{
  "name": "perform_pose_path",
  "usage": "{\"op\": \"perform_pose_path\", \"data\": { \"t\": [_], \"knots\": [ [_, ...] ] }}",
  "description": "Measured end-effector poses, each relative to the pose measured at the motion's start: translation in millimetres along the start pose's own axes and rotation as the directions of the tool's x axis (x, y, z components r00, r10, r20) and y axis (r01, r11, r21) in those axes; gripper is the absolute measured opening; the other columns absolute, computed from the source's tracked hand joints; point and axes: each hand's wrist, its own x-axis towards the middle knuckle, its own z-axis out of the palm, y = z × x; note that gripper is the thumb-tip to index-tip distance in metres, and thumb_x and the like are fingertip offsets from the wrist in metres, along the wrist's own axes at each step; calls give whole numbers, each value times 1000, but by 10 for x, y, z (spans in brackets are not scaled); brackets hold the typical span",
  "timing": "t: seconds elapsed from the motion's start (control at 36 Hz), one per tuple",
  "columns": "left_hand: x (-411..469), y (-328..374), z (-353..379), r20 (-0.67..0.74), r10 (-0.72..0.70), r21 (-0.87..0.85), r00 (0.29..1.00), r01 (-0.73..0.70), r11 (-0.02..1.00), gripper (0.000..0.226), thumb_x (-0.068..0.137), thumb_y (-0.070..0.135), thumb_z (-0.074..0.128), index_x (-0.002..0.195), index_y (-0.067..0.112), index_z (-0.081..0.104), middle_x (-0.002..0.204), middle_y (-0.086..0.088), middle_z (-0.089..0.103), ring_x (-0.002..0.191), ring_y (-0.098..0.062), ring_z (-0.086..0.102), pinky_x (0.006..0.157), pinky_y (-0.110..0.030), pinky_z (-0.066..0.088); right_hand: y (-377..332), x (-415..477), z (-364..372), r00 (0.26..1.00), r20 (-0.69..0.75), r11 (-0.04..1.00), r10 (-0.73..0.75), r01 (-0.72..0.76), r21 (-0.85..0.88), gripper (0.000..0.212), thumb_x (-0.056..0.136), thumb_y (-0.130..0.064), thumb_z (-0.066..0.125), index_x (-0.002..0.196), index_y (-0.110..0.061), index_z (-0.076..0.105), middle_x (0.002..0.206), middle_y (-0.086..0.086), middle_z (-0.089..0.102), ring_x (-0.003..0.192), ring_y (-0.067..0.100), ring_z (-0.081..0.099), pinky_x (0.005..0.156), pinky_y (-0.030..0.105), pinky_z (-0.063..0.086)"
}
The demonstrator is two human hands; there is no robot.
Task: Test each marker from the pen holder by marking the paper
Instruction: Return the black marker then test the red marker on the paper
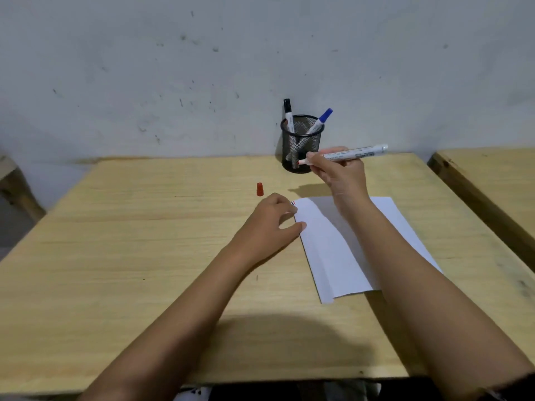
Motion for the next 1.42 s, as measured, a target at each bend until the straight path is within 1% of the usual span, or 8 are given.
{"op": "perform_pose_path", "data": {
  "t": [0.14,0.25,0.36,0.44,0.53,0.69,0.83,1.42],
  "knots": [
    [233,-8,-162,-282,-70,20,957,79,997,37,88,19,60,122,4,58,124,-5,46,113,-13,44,78,10,27,-155,55,-24,999,33,996,-4,1,92,19,75,5,71,72,-10,60,68,3,67,73,17,70,80,23,56],
    [418,-108,-271,-234,-177,186,956,223,957,44,89,28,56,128,8,53,130,-9,45,125,-23,37,97,-26,37,-243,68,-52,999,44,987,9,-16,162,19,75,5,70,72,-11,61,68,2,68,74,17,70,77,22,55],
    [510,-182,-298,-192,-222,241,956,265,934,25,91,19,54,100,-2,65,103,-19,59,97,-33,56,77,-31,42,-324,49,-65,999,46,980,11,-20,198,20,77,7,68,72,-11,60,66,0,69,70,14,70,80,23,57],
    [530,-140,-315,-287,-244,73,926,275,959,18,87,12,60,83,-4,67,85,-15,65,78,-27,60,66,-26,44,-364,18,-75,999,51,980,9,-19,199,19,77,6,67,71,-10,60,66,0,69,70,13,70,81,22,57],
    [531,74,-325,-309,-366,-381,878,238,894,11,84,4,62,87,-6,67,80,-9,64,68,-12,57,48,-7,42,-386,-1,-77,999,53,978,10,-20,207,19,77,7,67,71,-10,60,64,-1,69,68,13,70,79,21,57],
    [649,390,-345,-181,-391,-835,902,69,546,15,84,11,66,96,3,69,97,-10,73,93,-15,68,82,-19,51,-453,-11,-59,999,39,977,-13,4,214,18,78,6,67,72,-10,61,63,-2,70,69,12,69,78,20,57],
    [661,541,-359,-103,-309,-915,946,32,403,7,85,9,65,91,8,69,88,1,73,82,-4,69,79,-11,53,-498,-35,-58,999,35,971,-13,4,238,18,79,4,68,73,-10,60,63,-4,68,68,9,68,77,19,56],
    [662,727,-447,28,-219,-937,975,102,334,7,85,10,65,89,5,68,75,2,74,70,-2,69,76,-10,54,-650,-34,-124,977,212,987,-14,-21,162,17,80,7,64,76,-8,59,68,1,72,70,11,70,80,20,57]
  ]
}}
